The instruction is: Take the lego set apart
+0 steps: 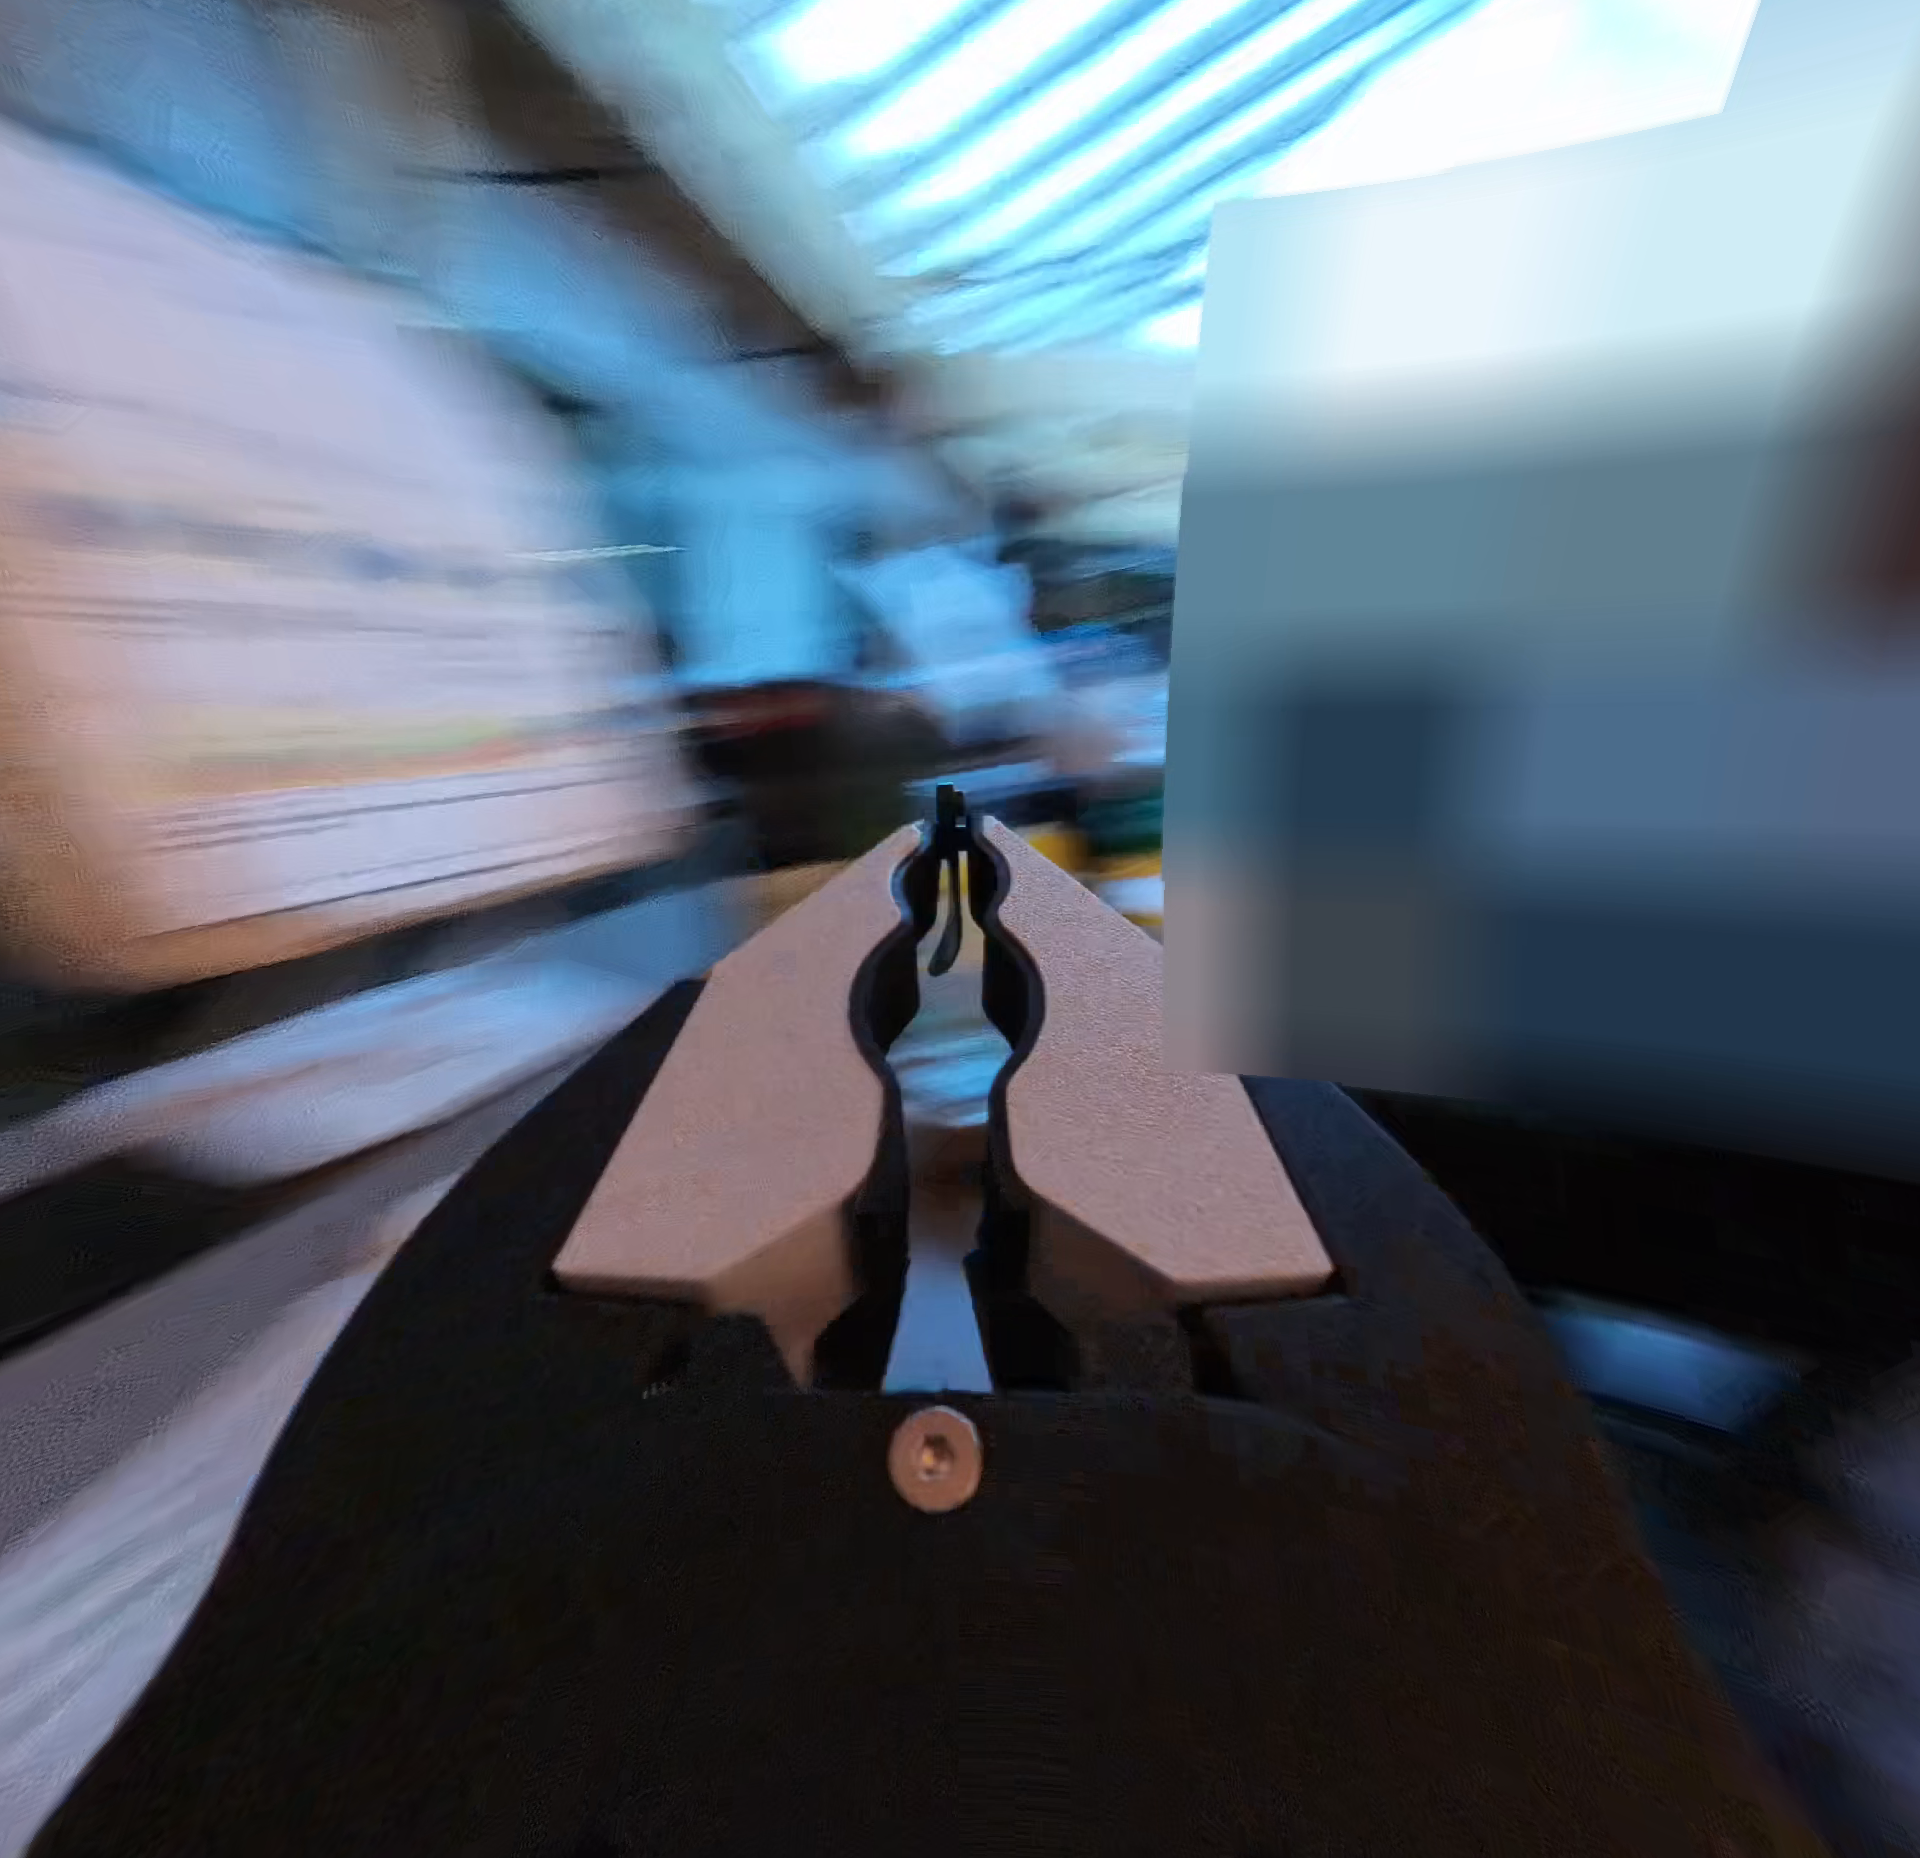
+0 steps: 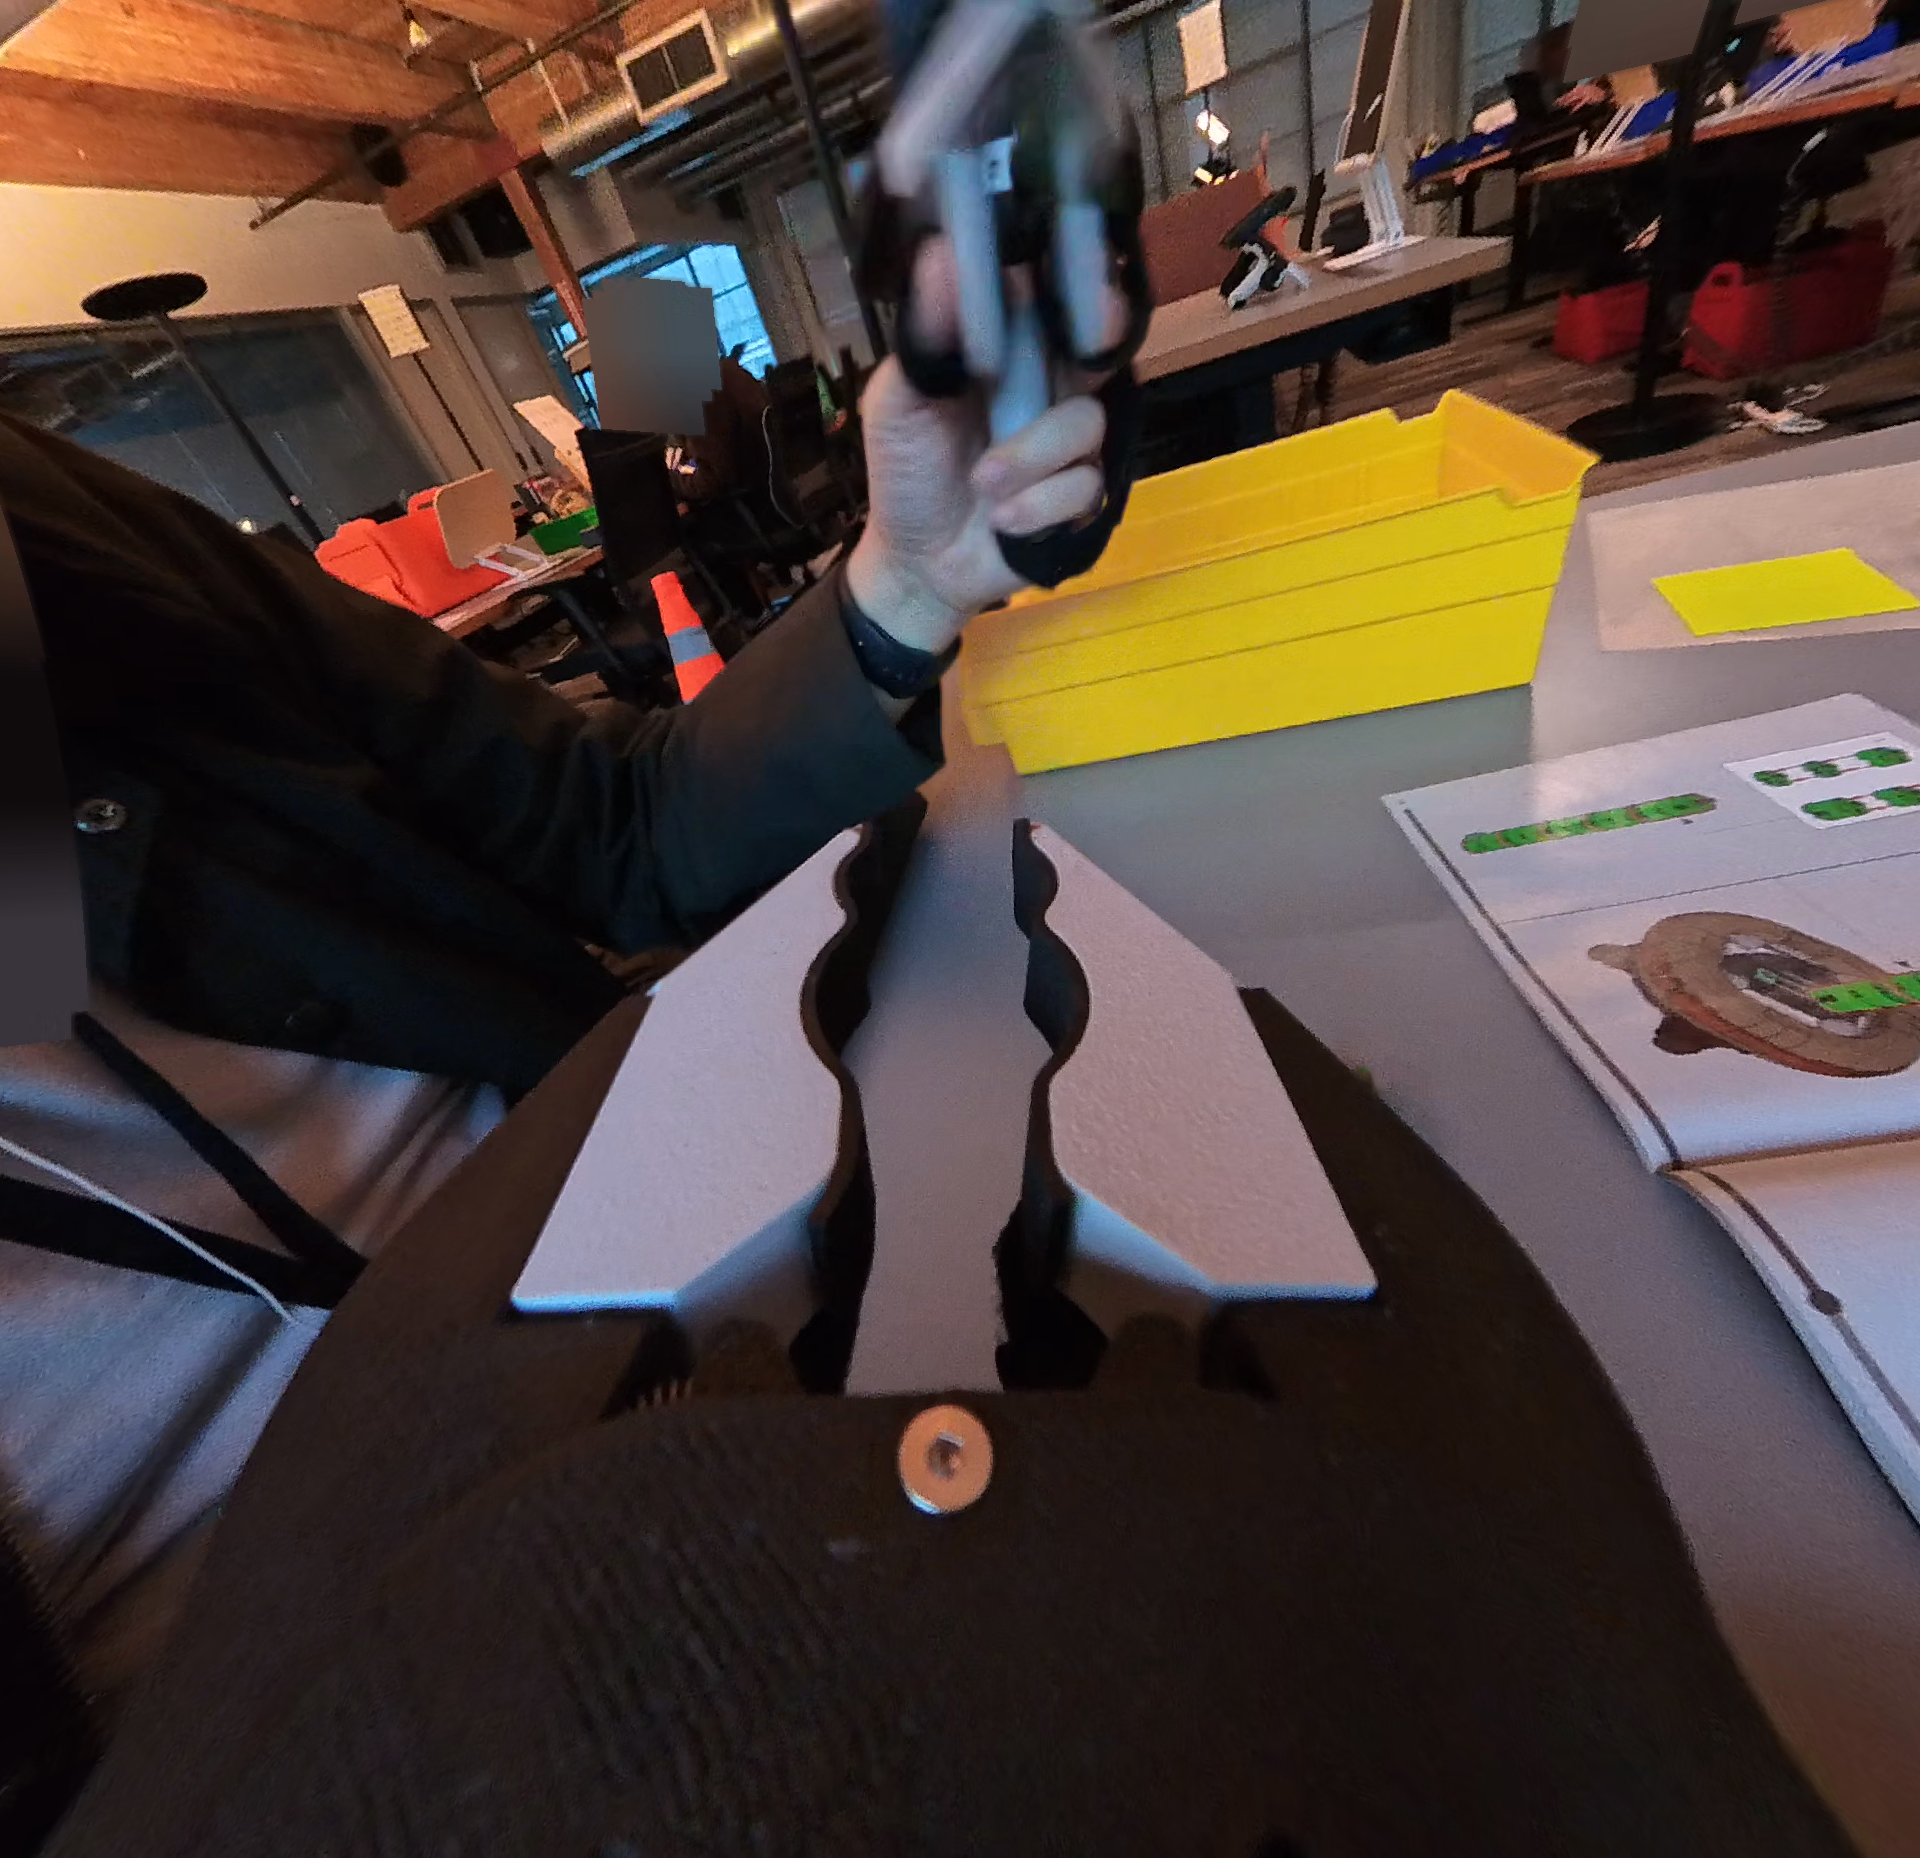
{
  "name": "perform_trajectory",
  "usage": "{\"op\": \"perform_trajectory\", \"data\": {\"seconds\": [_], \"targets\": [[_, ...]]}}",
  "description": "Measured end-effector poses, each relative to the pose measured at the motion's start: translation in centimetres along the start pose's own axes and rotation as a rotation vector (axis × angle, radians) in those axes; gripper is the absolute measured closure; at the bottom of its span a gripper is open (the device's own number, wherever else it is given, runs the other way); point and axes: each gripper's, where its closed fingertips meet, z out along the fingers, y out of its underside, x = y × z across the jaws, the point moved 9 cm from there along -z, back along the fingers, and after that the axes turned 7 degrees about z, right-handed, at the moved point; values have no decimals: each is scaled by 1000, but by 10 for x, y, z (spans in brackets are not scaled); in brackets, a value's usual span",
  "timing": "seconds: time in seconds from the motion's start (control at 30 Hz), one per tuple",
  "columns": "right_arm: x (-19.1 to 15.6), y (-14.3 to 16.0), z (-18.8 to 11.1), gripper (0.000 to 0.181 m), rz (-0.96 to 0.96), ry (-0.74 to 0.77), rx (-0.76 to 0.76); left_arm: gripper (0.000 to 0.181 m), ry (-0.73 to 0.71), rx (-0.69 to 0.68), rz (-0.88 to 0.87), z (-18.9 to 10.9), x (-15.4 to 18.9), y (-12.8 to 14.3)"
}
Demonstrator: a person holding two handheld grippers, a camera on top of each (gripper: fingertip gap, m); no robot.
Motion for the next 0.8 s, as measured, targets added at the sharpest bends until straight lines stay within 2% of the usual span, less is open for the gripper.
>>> {"op": "perform_trajectory", "data": {"seconds": [0.03,0.07,0.1,0.13,0.17,0.2,0.3,0.4,0.47,0.5,0.53,0.6,0.67,0.73,0.8], "targets": [[1,-1,-2,158,-3,10,14,179,-405,-114,197,-20,-14,-6],[2,-2,-3,158,-5,21,25,179,-744,-190,399,-43,-21,-14],[3,-3,-5,158,-6,31,34,179,-1024,-268,583,-66,-22,-23],[4,-3,-6,158,-5,39,40,179,-1242,-350,718,-85,-22,-29],[5,-2,-6,158,-2,42,43,179,-1356,-456,774,-99,-24,-30],[7,-1,-6,158,5,45,42,179,-1414,-567,714,-111,-31,-28],[11,3,-5,158,20,59,19,179,-1415,-837,261,-139,-61,3],[12,5,-3,158,21,65,-5,177,-1437,-1059,35,-164,-81,36],[12,6,-2,158,23,63,-14,136,-1483,-1215,-66,-175,-89,51],[13,6,-1,158,25,65,-18,125,-1502,-1276,-103,-178,-91,56],[13,7,-1,158,27,69,-23,124,-1509,-1304,-115,-178,-93,59],[14,8,-1,158,30,80,-37,120,-1528,-1271,-55,-173,-95,56],[18,9,-3,158,32,129,-59,116,-1570,-1160,67,-161,-94,43],[25,12,-6,158,25,223,-109,120,-1534,-939,231,-132,-86,25],[29,17,-8,158,5,283,-164,129,-1368,-693,331,-91,-70,17]]}}
